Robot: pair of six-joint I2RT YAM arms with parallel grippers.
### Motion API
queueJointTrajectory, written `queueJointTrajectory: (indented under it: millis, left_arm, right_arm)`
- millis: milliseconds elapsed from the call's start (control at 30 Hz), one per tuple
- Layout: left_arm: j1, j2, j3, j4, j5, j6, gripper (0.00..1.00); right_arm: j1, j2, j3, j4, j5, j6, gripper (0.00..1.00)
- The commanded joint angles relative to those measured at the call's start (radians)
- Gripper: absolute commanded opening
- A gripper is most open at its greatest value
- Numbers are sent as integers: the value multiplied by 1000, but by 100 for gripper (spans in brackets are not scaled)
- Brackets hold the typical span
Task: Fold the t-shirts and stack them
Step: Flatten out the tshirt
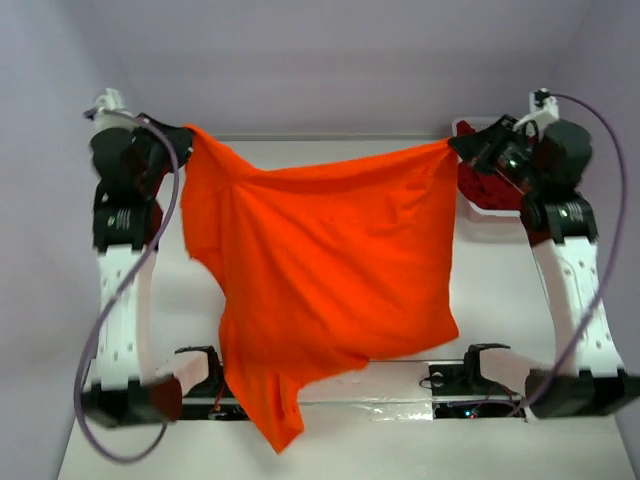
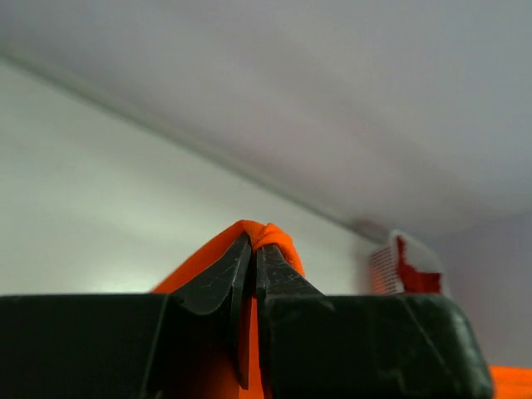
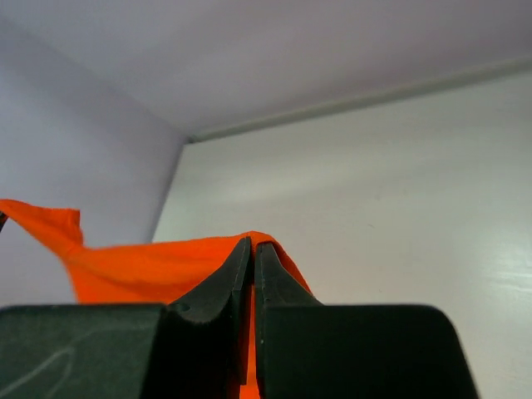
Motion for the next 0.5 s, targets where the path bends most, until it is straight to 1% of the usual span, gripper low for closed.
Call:
queueJointTrajectory:
  millis: [0,33,67,133,167,233,267,467]
  left_arm:
    - [5,99,7,115,-54,-5,0]
    - [5,131,11,121,-62,-2,0]
    - [5,190,11,143,-80,1,0]
    - [5,255,19,149,-97,2,0]
    - [5,316,28,151,-113,2,0]
    - [5,367,25,172,-128,-1,0]
    - [5,413,25,187,-151,-1,0]
    - [5,545,49,240,-165,-10,0]
  right_arm:
    - [0,95,-11,100,49,-10,0]
    - [10,128,-9,101,57,-14,0]
    - [10,196,-2,109,60,-16,0]
    - [36,260,9,121,66,-22,0]
    - [36,319,21,139,66,-22,0]
    - [47,379,47,147,60,-25,0]
    - [56,436,61,155,52,-27,0]
    - [65,591,172,170,31,-45,0]
